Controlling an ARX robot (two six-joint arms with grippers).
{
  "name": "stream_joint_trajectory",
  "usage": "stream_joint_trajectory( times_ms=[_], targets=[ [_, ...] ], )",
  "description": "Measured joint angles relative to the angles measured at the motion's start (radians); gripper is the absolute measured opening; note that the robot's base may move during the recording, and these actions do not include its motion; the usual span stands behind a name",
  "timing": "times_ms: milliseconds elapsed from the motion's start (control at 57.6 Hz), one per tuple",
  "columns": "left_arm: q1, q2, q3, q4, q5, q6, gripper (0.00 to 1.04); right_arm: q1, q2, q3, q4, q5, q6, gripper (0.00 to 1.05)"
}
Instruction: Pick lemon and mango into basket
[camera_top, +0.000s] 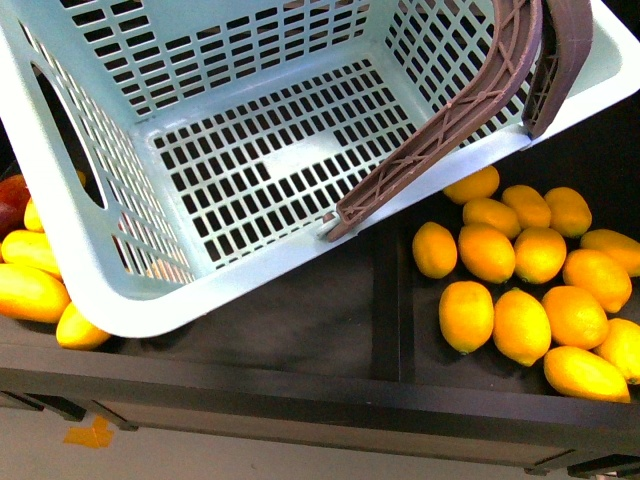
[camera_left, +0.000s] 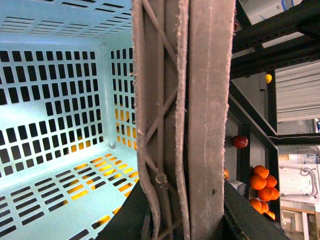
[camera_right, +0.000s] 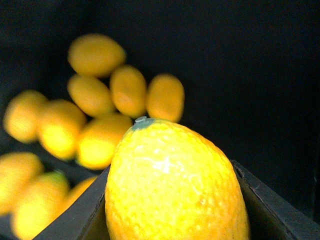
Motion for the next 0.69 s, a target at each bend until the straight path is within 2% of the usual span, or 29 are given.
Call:
stream_joint_trajectory(
  times_ms=[104, 226, 451, 538, 694],
  targets=[
    [0.0, 0.0, 0.0, 0.0, 0.0, 0.0, 0.19, 0.067, -0.222, -0.131, 0.085, -0.073, 0.133, 0.55],
    [0.0, 0.0, 0.0, 0.0, 0.0, 0.0, 0.19, 0.169, -0.414, -0.206, 0.144, -0.059, 0.262, 0.55],
    [0.0, 0.0, 0.0, 0.0, -0.003, 0.0, 0.19, 0.418, -0.533, -0.172, 0.192, 0.135, 0.472, 0.55],
    [0.0, 0.0, 0.0, 0.0, -0.003, 0.0, 0.19, 0.519, -0.485, -0.141, 0.183, 0.218, 0.497, 0.55],
    [-0.001, 0.0, 0.0, 0.0, 0.001, 0.0, 0.19, 0.664, -0.372, -0.068, 0.181, 0.306, 0.527, 0.55]
  ],
)
